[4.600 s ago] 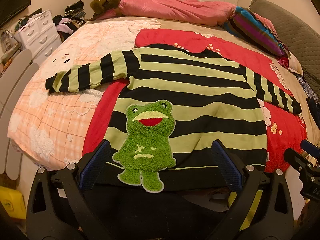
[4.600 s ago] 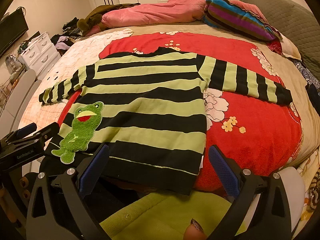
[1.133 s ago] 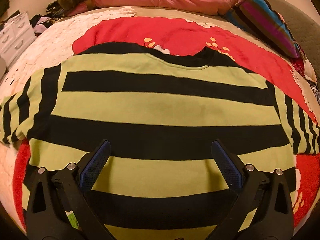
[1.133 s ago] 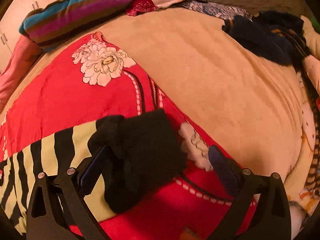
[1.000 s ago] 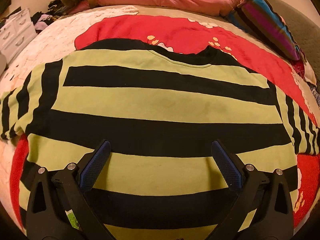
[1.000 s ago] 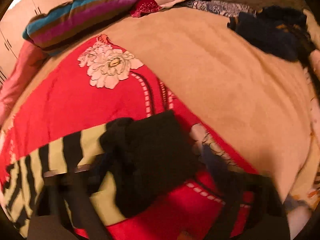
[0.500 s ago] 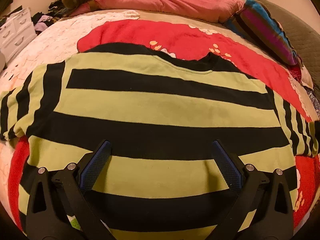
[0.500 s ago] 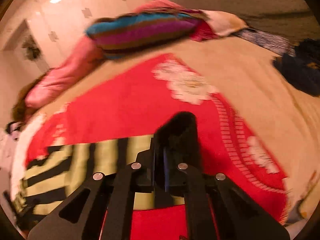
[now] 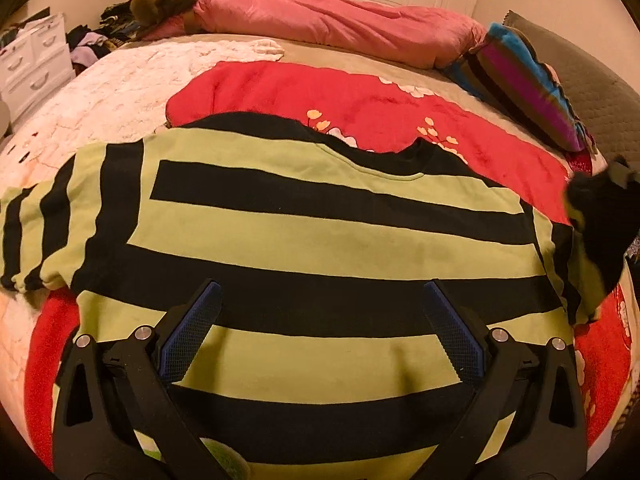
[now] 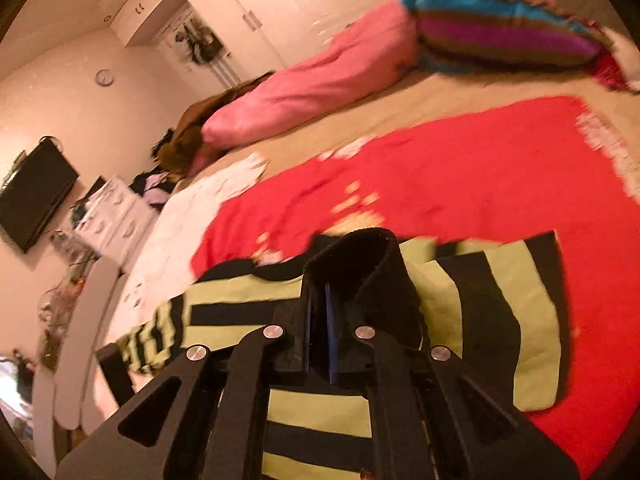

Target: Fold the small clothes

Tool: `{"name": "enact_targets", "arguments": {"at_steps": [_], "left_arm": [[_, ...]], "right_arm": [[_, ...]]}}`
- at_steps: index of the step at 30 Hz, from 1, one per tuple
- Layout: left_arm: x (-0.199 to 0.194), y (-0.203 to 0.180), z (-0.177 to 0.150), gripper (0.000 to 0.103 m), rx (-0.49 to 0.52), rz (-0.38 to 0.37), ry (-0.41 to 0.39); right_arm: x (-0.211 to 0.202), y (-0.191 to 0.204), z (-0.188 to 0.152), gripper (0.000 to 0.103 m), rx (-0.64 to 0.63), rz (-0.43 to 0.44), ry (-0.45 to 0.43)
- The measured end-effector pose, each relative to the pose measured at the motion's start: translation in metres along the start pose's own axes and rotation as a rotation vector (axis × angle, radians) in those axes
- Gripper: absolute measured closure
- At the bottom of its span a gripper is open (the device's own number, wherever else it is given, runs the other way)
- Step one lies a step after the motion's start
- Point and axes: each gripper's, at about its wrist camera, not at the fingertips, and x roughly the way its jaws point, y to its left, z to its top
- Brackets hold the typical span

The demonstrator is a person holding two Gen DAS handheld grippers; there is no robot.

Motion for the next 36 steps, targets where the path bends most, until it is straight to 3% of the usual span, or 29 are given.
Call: {"name": "enact_targets", "arguments": {"at_steps": [4, 7, 8, 10, 13, 15, 19, 22, 24, 29, 30, 31, 32, 34, 36], "left_arm": [[0.006, 0.007, 0.0, 0.008, -0.02, -0.003, 0.021], [0.007, 0.011, -0.001, 0.008, -0.038, -0.016, 0.027], [0.007, 0.012, -0.001, 0.008, -0.039, -0.019, 0.026], [0.007, 0.012, 0.0, 0.008, -0.044, -0.033, 0.027], [0.005, 0.01, 0.001, 0.008, -0.06, -0.083, 0.029], [0.005, 0.006, 0.002, 0.008, -0.07, -0.136, 0.038], [0.006, -0.011, 0.003, 0.008, -0.099, -0.264, 0.068], [0.013, -0.03, 0.008, 0.009, -0.131, -0.379, 0.11], [0.024, -0.045, 0.01, 0.01, -0.143, -0.403, 0.153], [0.065, -0.072, 0.011, 0.031, -0.181, -0.322, 0.27], [0.067, -0.076, 0.012, 0.043, -0.178, -0.307, 0.266], [0.066, -0.081, 0.013, 0.076, -0.168, -0.304, 0.249], [0.063, -0.087, 0.014, 0.088, -0.149, -0.297, 0.236], [0.058, -0.092, 0.015, 0.096, -0.106, -0.282, 0.212], [0.051, -0.093, 0.016, 0.098, -0.066, -0.283, 0.175]], "right_arm": [[0.028, 0.012, -0.009, 0.091, 0.046, 0.06, 0.046], [0.028, 0.012, -0.014, 0.063, 0.073, 0.107, 0.04], [0.022, 0.011, -0.017, 0.057, 0.067, 0.106, 0.029], [0.011, 0.004, -0.016, 0.054, 0.063, 0.119, 0.009], [0.001, -0.006, -0.018, 0.043, 0.022, 0.036, 0.006], [-0.001, -0.015, -0.022, 0.042, -0.007, -0.065, 0.026], [-0.008, -0.043, -0.033, 0.038, 0.025, -0.162, 0.03], [-0.022, -0.066, -0.043, 0.036, 0.064, -0.205, 0.016], [-0.028, -0.078, -0.05, 0.036, 0.09, -0.212, 0.014], [-0.044, -0.101, -0.059, 0.036, 0.146, -0.226, 0.015], [-0.047, -0.105, -0.061, 0.036, 0.156, -0.225, 0.012], [-0.05, -0.108, -0.062, 0.036, 0.163, -0.227, 0.011], [-0.053, -0.11, -0.064, 0.036, 0.166, -0.23, 0.01], [-0.057, -0.116, -0.068, 0.036, 0.169, -0.238, 0.016], [-0.056, -0.118, -0.07, 0.036, 0.172, -0.243, 0.023]]}}
